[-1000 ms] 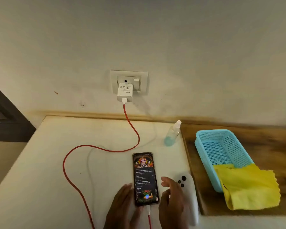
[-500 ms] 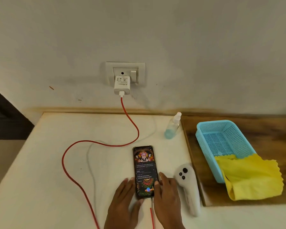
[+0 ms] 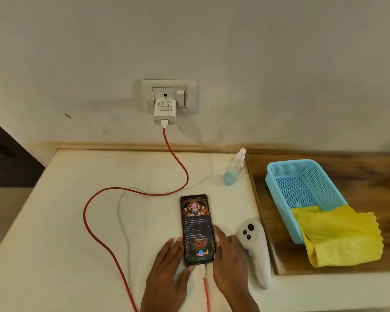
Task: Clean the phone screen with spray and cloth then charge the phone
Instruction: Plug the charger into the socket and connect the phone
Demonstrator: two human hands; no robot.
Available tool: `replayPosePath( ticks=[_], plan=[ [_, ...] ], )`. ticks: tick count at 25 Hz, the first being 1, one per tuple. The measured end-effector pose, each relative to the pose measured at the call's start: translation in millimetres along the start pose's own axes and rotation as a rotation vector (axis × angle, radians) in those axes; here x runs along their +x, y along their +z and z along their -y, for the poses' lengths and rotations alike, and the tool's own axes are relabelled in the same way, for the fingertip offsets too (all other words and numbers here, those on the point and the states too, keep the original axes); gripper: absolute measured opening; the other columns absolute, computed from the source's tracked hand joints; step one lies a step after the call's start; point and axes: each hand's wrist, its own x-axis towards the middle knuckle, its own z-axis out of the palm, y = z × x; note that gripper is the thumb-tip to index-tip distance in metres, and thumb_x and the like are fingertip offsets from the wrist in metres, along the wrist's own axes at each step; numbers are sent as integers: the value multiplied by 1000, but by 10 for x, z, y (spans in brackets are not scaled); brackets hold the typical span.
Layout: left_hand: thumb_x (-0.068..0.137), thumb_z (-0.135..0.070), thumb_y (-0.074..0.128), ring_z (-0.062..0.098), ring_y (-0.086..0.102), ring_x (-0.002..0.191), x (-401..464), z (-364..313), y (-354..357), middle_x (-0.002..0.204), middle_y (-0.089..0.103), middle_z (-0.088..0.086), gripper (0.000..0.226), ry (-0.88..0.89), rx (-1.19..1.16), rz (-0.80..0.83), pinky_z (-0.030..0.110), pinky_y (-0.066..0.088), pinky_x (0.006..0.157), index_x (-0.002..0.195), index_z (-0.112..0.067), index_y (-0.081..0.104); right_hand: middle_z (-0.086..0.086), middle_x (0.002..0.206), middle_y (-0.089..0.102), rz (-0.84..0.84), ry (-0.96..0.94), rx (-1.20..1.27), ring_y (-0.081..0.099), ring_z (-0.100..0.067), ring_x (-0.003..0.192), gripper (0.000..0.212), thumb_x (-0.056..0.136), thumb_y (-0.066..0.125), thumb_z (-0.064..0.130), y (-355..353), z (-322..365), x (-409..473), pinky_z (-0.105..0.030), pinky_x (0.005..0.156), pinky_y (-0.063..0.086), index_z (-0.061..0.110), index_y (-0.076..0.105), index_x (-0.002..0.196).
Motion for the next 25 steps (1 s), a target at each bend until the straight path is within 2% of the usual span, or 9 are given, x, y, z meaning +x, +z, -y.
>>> replayPosePath(
  ticks=[2,4,7,9,12,18,21,23,25],
  plan=[
    [94,-56,30,-5,24,134,6,-8,-3,118,65,11,71,5,-10,-5,11,28,103,108,3,67,0,123,48,1,-4,4,46,-5,104,47,94,38,37,4,-10,-14,-21,87,49,32,27,139],
    [95,-55,30,7,35,130,6,-15,-3,116,66,13,71,15,-13,-19,10,28,103,107,4,67,-1,123,48,6,-16,5,44,-4,101,47,94,38,37,9,-17,-15,-20,84,49,31,27,139],
    [95,-55,29,18,44,119,-1,-4,10,114,67,14,72,31,-5,-50,10,29,102,106,5,67,0,122,48,9,-16,-15,43,-2,94,47,94,38,36,9,-18,-2,-12,72,44,32,26,139],
    [95,-55,28,18,45,118,-8,6,23,114,67,12,72,38,14,-64,18,40,94,106,3,68,2,120,49,4,-12,-57,43,-1,91,47,95,38,33,4,-23,25,-9,66,38,33,24,139],
    [95,-56,27,17,44,118,-10,11,25,115,67,11,72,42,27,-70,24,46,88,108,2,67,1,118,51,33,-24,-96,50,-5,93,53,94,42,30,-15,-17,78,-14,69,43,34,18,141],
    [95,-54,28,18,34,130,0,24,26,124,62,10,67,60,41,-50,35,51,86,115,-1,64,-2,117,53,123,-22,-142,50,-6,91,59,93,46,27,-31,-9,147,-10,61,37,32,14,142],
    [95,-54,28,6,22,137,7,31,26,127,58,5,65,63,33,-46,33,50,87,117,-4,63,-5,114,52,132,32,-67,48,-7,87,57,94,44,25,-27,13,135,-6,49,29,34,15,142],
    [95,-54,27,0,18,138,16,41,27,127,58,5,65,63,35,-38,33,50,86,117,-4,63,-7,116,50,138,39,-31,50,-9,91,56,94,42,23,-18,15,129,-7,53,34,34,16,142],
    [95,-55,27,9,28,134,19,46,24,124,61,7,66,58,46,-37,36,54,82,115,-3,64,-8,118,47,129,43,7,54,-13,99,55,94,43,27,-12,31,110,-16,66,46,34,17,142]
  ],
)
